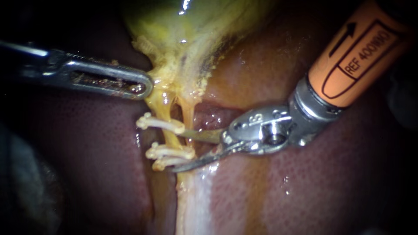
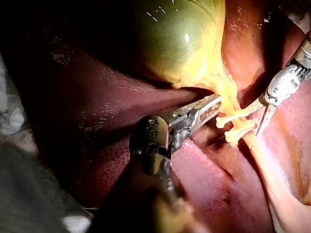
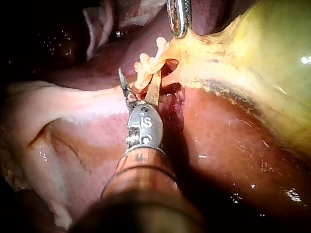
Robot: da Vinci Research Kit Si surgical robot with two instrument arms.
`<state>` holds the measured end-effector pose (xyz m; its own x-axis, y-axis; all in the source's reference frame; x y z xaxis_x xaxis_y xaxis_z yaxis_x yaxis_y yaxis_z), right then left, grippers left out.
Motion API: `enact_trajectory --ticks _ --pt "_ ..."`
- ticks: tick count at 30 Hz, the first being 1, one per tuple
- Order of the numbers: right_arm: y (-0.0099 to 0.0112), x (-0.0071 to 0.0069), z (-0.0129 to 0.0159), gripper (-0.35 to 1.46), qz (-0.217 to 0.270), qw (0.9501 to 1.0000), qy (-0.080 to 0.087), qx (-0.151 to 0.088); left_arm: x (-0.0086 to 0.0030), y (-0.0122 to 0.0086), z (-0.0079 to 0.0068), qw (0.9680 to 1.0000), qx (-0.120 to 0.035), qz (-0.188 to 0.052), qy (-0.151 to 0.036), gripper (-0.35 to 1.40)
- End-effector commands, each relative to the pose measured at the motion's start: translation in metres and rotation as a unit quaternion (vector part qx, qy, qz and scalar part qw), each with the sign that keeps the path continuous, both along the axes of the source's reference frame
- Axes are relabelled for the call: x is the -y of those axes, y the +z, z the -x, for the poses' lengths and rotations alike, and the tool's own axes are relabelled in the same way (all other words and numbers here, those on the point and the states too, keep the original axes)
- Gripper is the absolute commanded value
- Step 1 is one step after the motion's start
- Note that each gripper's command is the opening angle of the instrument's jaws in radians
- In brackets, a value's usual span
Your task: Go to the cutting position left tube
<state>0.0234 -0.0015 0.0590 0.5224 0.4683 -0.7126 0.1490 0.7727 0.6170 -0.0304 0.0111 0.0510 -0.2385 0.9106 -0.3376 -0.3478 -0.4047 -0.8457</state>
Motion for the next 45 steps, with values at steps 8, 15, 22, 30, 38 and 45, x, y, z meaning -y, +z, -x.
enact_trajectory --ticks 8,15,22,30,38,45 --pt "0.0011 0.0009 -0.0028 1.35 -0.041 0.999 0.001 -0.017 0.0 0.0001 0.0001 1.0 0.0 0.0 -0.001 -0.35" --pt "0.001 0.0011 -0.0048 1.36 -0.077 0.996 0.041 -0.02 0.0 0.0001 0.0002 1.0 -0.001 0.0 -0.001 -0.35" --pt "0.001 0.0009 -0.0064 1.36 -0.128 0.9892 0.073 -0.006 0.0 0.0001 0.0004 1.0 -0.001 0.0 -0.001 -0.35" --pt "0.0003 0.0008 -0.0072 1.36 -0.165 0.9823 0.088 0.002 0.0001 0.0002 0.0004 1.0 -0.001 0.0 -0.001 -0.35" --pt "-0.0028 0.0001 -0.0072 1.4 -0.189 0.9767 0.099 -0.026 0.0001 0.0001 0.0003 1.0 -0.001 0.0 -0.001 -0.35" --pt "-0.0048 0.0 -0.0072 1.4 -0.204 0.9737 0.093 -0.041 0.0001 0.0001 0.0002 1.0 -0.001 0.0 -0.001 -0.35"
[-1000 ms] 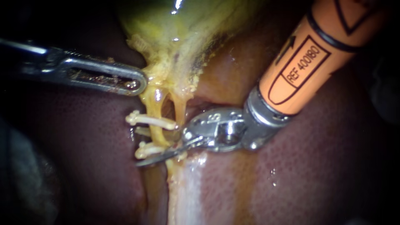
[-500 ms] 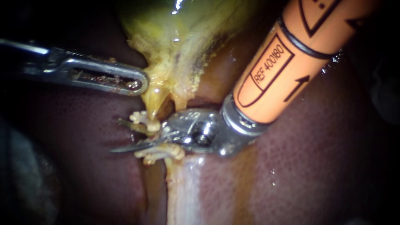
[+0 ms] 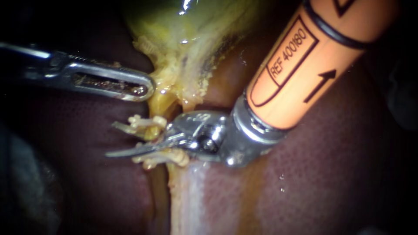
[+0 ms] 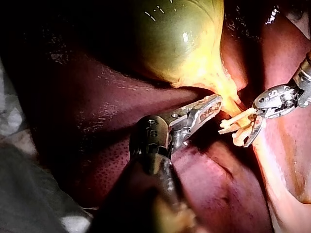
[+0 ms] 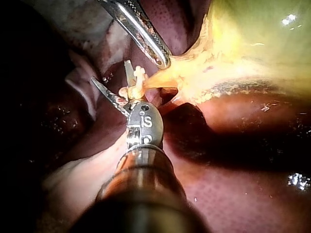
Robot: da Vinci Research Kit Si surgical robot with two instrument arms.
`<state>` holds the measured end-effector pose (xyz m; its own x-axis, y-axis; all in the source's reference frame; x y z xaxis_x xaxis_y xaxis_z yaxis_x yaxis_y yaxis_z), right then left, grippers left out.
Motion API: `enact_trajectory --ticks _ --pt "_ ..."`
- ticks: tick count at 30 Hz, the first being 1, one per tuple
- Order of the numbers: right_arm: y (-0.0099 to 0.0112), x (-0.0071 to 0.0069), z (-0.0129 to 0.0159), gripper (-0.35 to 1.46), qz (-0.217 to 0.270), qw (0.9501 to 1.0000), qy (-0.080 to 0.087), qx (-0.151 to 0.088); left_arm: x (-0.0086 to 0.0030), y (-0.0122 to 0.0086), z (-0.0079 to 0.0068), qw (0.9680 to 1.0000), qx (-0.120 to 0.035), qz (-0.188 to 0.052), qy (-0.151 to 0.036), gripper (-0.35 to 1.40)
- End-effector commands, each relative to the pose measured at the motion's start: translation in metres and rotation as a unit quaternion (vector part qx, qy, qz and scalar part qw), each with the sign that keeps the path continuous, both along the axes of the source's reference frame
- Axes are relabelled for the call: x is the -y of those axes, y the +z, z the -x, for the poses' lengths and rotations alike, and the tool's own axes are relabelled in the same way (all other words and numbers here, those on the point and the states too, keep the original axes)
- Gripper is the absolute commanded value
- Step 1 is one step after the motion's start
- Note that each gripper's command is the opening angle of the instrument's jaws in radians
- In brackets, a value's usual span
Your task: Go to the cutting position left tube
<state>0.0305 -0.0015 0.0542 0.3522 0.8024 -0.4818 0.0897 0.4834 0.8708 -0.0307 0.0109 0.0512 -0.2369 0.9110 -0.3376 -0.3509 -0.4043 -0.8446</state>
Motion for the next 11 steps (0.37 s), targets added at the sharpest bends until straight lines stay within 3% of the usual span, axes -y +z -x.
enact_trajectory --ticks 1,11 --pt "-0.0001 0.0 0.0 1.4 0.0 1.0 0.0 -0.002 0.0 -0.0001 0.0 1.0 0.0 0.0 0.0 -0.35" --pt "-0.0001 0.0 0.0002 1.4 -0.003 1.0 0.001 -0.002 0.0 -0.0001 0.0 1.0 0.0 0.0 0.0 -0.35"
